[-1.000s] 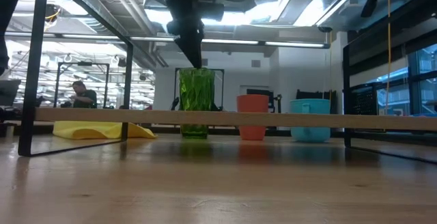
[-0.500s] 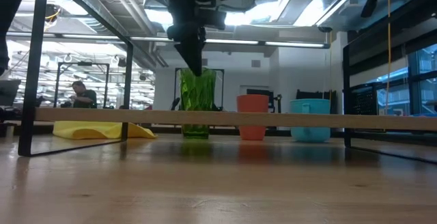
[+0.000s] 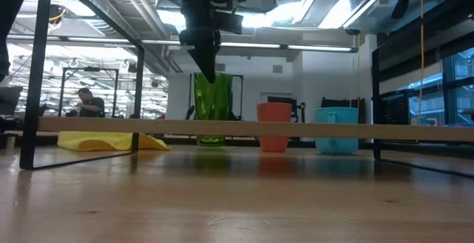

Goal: Stack small to large cups/mugs on shelf
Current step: Put the green cup on the shelf, then put the red cup on the shelf

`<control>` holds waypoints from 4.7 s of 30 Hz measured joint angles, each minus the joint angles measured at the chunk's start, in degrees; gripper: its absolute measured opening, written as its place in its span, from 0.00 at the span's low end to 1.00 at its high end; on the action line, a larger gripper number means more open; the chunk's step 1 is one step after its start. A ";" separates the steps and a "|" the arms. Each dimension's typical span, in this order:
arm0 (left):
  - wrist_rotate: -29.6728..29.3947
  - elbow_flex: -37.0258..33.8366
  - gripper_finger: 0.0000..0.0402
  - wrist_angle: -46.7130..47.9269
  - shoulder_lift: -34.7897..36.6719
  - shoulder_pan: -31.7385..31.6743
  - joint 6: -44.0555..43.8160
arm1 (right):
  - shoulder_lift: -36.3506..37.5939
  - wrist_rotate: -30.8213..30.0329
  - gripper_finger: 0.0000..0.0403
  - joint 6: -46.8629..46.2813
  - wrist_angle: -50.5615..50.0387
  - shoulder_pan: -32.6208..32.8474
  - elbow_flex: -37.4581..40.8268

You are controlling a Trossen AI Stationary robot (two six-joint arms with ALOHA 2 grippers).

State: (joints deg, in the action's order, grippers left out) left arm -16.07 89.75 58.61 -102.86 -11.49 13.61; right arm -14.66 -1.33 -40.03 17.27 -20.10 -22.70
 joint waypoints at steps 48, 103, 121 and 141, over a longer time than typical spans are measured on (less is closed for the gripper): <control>-0.09 20.74 0.00 31.19 2.72 31.32 -58.20 | -0.04 6.53 0.30 -12.45 -16.59 0.06 0.00; 3.33 16.38 0.09 25.38 -1.53 31.80 -68.61 | -0.09 6.97 0.30 -16.68 -16.34 6.90 0.00; 2.02 19.48 0.09 27.45 -0.91 32.32 -68.59 | -0.09 6.98 0.30 -16.50 -16.56 6.91 0.00; -0.12 34.30 0.09 31.44 0.37 35.78 -61.55 | -0.09 7.88 0.30 -16.06 -18.72 6.93 0.00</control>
State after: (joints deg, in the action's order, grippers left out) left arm -16.18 124.05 90.05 -102.49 24.29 -47.94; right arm -14.74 6.55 -56.10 -1.45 -13.17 -22.70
